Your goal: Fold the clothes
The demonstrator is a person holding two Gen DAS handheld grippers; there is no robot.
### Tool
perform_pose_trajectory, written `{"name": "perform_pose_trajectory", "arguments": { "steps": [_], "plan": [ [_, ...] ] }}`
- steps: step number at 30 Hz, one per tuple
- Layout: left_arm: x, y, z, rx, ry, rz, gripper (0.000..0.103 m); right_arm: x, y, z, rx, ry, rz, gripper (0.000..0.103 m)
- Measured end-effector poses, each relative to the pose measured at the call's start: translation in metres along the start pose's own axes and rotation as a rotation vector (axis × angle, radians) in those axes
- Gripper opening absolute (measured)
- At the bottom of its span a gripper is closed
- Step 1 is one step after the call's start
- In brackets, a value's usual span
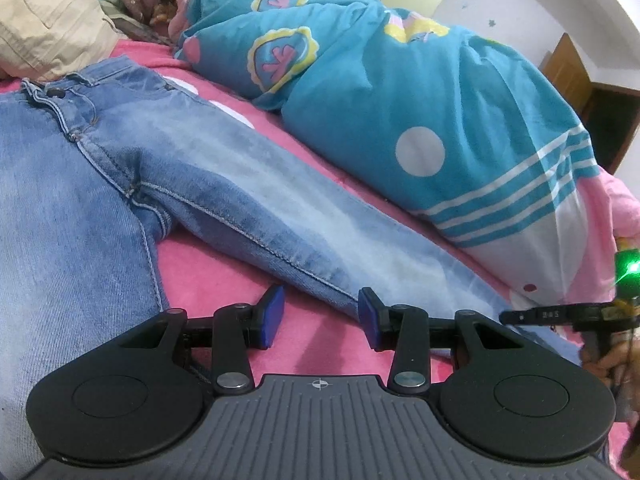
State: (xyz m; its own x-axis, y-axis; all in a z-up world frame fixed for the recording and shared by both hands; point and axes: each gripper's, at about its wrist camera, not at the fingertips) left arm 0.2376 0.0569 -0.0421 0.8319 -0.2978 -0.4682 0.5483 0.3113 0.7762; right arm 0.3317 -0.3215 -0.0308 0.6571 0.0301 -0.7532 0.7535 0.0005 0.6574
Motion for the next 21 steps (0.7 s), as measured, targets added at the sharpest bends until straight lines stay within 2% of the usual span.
{"name": "perform_pose_trajectory", "arguments": {
  "steps": [3, 5, 7, 10, 13, 14, 15, 17, 21],
  "plan": [
    [-0.006, 0.000, 0.002, 0.010, -0.023, 0.024, 0.040, -0.017, 0.000, 0.023, 0.076, -0.071, 0.072, 0.023],
    [-0.011, 0.002, 0.012, 0.067, -0.018, 0.038, 0.040, -0.043, -0.010, 0.051, 0.163, -0.057, 0.098, 0.024],
    [-0.013, 0.003, 0.029, 0.127, -0.029, 0.033, 0.040, -0.075, -0.026, 0.083, 0.231, -0.078, 0.122, 0.026],
    [-0.014, 0.005, 0.057, 0.207, -0.060, 0.014, 0.040, -0.118, -0.056, 0.140, 0.348, -0.123, 0.152, 0.042],
    [-0.004, 0.005, 0.089, 0.265, -0.106, -0.025, 0.040, -0.141, -0.077, 0.194, 0.512, -0.146, 0.160, 0.045],
    [0.001, 0.004, 0.100, 0.283, -0.120, -0.038, 0.041, -0.144, -0.083, 0.210, 0.572, -0.136, 0.155, 0.050],
    [0.008, 0.003, 0.108, 0.293, -0.136, -0.053, 0.041, -0.145, -0.088, 0.225, 0.635, -0.117, 0.145, 0.059],
    [0.026, -0.001, 0.120, 0.307, -0.143, -0.086, 0.041, -0.142, -0.097, 0.249, 0.755, -0.069, 0.120, 0.068],
    [0.059, -0.015, 0.123, 0.308, -0.093, -0.175, 0.041, -0.113, -0.109, 0.271, 0.932, 0.084, 0.000, 0.070]
  ]
}}
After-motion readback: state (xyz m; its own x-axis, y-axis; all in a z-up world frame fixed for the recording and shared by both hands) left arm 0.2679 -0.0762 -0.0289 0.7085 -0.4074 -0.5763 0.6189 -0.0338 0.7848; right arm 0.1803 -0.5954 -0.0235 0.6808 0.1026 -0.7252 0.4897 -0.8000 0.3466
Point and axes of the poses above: each gripper's, at about its wrist camera, not at the fingertips, and x roughly the way its jaws point, z to its right, y to its top, and after that the axes turned 4 degrees about x, right-handed
